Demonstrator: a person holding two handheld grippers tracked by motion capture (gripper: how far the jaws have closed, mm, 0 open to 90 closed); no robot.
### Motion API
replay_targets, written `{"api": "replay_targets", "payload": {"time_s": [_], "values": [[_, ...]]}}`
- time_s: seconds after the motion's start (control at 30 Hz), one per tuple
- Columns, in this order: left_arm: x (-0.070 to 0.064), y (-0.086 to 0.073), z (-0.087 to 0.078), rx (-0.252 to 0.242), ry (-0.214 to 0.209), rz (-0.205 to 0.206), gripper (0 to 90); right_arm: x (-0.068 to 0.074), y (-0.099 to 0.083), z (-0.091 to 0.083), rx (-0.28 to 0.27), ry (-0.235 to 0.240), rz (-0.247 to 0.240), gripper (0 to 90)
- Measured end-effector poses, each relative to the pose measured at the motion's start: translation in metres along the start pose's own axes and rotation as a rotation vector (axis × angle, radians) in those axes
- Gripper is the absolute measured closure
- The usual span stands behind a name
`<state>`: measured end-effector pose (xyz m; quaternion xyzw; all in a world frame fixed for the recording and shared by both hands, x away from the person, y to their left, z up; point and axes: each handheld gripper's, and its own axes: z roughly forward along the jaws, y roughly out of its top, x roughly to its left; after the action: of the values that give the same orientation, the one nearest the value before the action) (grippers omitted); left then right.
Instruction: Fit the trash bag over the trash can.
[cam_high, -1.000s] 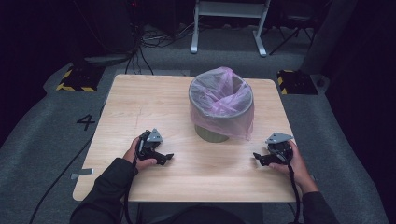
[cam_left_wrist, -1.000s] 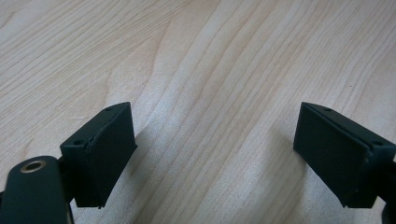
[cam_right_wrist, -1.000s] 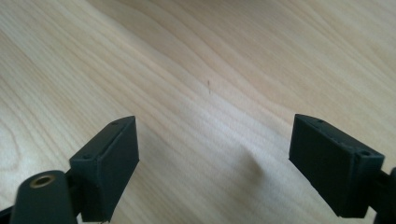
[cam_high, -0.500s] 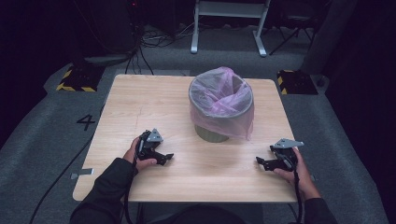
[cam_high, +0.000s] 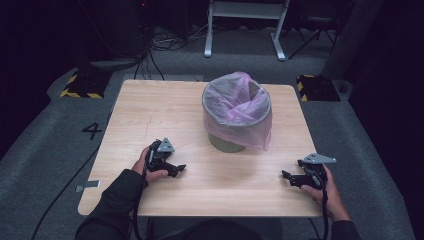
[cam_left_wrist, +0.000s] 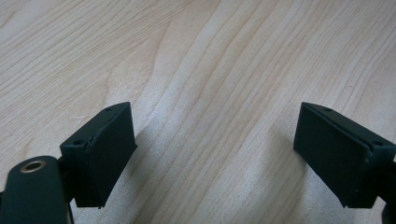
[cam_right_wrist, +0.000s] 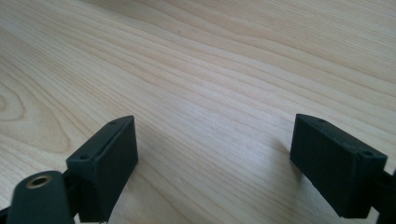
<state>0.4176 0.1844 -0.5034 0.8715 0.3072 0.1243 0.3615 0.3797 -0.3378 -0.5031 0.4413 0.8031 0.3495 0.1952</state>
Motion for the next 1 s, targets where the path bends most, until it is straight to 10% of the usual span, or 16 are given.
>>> {"api": "replay_targets", "payload": {"time_s": [1.0], "values": [[-0.0001,0.0003,0.0003,0.001,-0.001,-0.005,12.2,-0.0039,-0.0033,-0.0034,0.000,-0.020,0.020,14.7]]}}
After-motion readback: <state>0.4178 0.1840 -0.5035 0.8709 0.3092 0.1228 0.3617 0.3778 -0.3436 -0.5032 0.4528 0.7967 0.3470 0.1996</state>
